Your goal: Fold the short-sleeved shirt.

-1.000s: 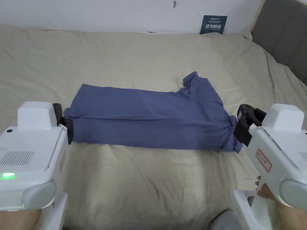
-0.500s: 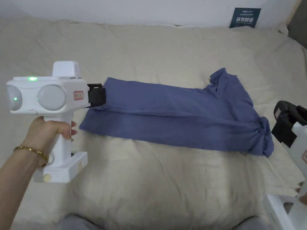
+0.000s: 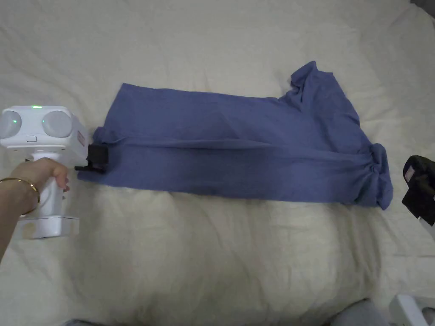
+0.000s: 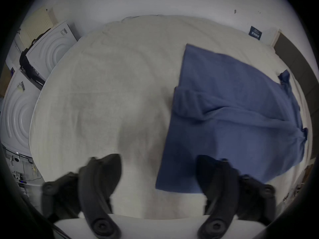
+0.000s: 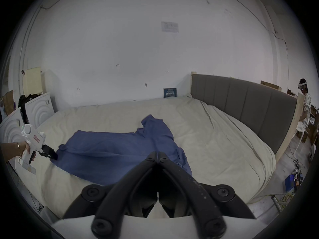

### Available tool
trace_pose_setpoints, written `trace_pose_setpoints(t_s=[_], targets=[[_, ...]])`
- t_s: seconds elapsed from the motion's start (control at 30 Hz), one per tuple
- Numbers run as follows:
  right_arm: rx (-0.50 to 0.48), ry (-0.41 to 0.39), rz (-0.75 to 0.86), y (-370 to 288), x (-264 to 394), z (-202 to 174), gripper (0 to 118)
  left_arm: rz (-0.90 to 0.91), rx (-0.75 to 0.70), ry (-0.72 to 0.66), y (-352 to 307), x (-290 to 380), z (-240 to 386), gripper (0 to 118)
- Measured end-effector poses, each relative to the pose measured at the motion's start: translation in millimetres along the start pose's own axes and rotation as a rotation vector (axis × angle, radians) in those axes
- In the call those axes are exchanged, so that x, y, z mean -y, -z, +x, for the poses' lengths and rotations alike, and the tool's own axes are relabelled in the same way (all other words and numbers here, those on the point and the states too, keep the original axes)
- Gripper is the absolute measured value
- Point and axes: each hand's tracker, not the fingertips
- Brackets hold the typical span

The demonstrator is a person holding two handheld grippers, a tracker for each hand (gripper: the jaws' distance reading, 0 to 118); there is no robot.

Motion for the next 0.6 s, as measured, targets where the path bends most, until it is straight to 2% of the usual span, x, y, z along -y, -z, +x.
trace_pose_setpoints(t_s=[0.03, 0.07, 0.1, 0.13, 0.17, 0.2, 0.23, 0.37, 0.47, 0.5, 0.53, 0.57, 0.6], targets=[[0.006, 0.002, -0.011, 3, 2, 1, 1, -0.010, 0.004, -0.004, 5, 2, 0, 74], [0.012, 0.002, -0.021, 5, 2, 1, 1, -0.035, 0.072, -0.029, 7, 4, -1, 55], [0.013, 0.001, -0.028, 7, 3, 2, 1, -0.005, 0.121, -0.070, 3, 6, -1, 44], [0.016, -0.003, -0.035, 9, 5, 2, 1, 0.004, 0.090, -0.064, -1, 7, 0, 38], [0.022, -0.004, -0.039, 11, 6, 1, 1, 0.014, 0.116, -0.043, -5, 9, 2, 18], [0.024, -0.003, -0.045, 13, 5, 1, 1, 0.023, 0.155, -0.034, -6, 10, 4, 4], [0.024, 0.001, -0.050, 15, 4, 2, 1, 0.020, 0.099, -0.032, -8, 12, 8, 4], [0.019, 0.017, -0.075, 28, -6, 6, 2, 0.033, 0.110, -0.026, -23, 7, 9, 4], [0.010, 0.007, -0.178, 55, -24, 18, 3, 0.128, 0.140, -0.019, -53, 6, 6, 4], [0.006, 0.005, -0.222, 64, -28, 23, 11, 0.152, 0.149, -0.013, -61, 7, 5, 4], [0.004, 0.000, -0.289, 77, -33, 28, 28, 0.182, 0.159, -0.016, -72, 10, 4, 4], [-0.010, 0.017, -0.330, 90, -36, 34, 65, 0.202, 0.169, -0.027, -80, 13, 3, 4], [-0.017, 0.021, -0.377, 102, -37, 40, 92, 0.208, 0.174, -0.035, -85, 14, 1, 4]])
